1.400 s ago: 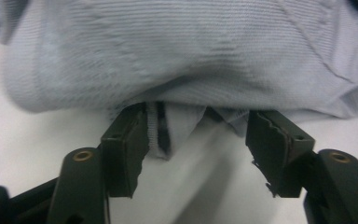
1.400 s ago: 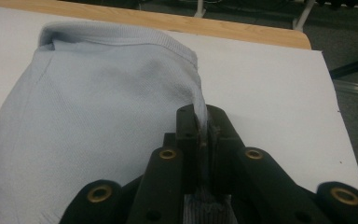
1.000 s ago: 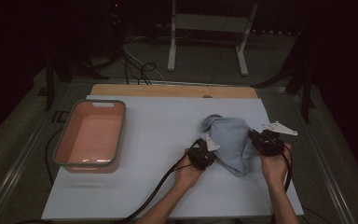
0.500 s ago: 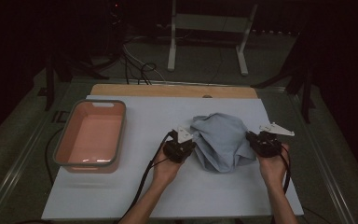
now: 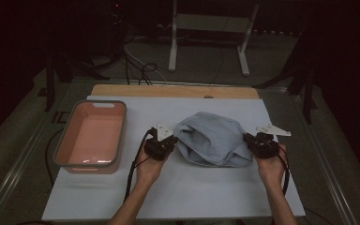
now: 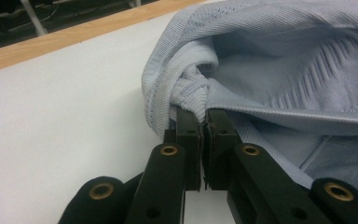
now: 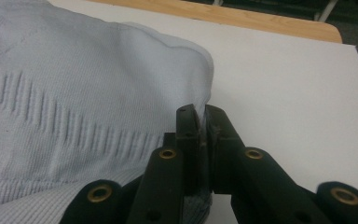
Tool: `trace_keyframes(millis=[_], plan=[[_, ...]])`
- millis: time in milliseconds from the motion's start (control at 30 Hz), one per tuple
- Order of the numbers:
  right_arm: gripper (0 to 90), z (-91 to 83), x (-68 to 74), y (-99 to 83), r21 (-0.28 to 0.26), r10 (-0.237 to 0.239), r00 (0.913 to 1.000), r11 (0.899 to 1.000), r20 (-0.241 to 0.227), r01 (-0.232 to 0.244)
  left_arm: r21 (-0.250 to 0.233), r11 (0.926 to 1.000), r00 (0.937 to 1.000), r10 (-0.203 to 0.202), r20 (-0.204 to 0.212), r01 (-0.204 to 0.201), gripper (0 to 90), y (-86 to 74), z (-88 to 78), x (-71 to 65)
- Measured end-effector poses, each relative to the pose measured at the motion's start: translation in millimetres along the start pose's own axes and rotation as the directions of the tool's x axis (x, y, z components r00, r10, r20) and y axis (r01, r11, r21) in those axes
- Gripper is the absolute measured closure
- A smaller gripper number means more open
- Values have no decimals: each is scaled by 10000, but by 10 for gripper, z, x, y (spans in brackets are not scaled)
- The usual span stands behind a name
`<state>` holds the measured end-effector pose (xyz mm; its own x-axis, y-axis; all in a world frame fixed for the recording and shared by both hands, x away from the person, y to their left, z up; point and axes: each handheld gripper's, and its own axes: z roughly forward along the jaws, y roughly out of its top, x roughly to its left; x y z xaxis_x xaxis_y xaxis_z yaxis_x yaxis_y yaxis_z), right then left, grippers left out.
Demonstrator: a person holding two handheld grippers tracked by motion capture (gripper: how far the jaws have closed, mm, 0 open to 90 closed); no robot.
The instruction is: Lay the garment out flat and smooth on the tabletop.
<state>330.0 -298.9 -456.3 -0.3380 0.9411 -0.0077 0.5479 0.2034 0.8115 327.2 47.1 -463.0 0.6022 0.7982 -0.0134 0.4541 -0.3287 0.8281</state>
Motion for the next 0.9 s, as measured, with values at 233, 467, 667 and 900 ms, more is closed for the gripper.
trace_keyframes(millis=[233,467,667,900], plan=[[849,38,42,-26,166,-175,9998,9997,-31,175,303,9995,9997,82,-219,-75,559,-41,90,-32],[847,48,21,-70,286,-162,9999,9995,-32,163,284,9995,9988,134,-468,-121,303,-49,72,-42],[844,61,6,-110,342,-92,10000,9994,-25,93,192,9998,9983,-41,-588,52,274,-62,22,5],[844,59,0,-126,366,-41,10000,9993,-2,41,-53,9997,9983,-222,-535,220,296,-74,-64,12]])
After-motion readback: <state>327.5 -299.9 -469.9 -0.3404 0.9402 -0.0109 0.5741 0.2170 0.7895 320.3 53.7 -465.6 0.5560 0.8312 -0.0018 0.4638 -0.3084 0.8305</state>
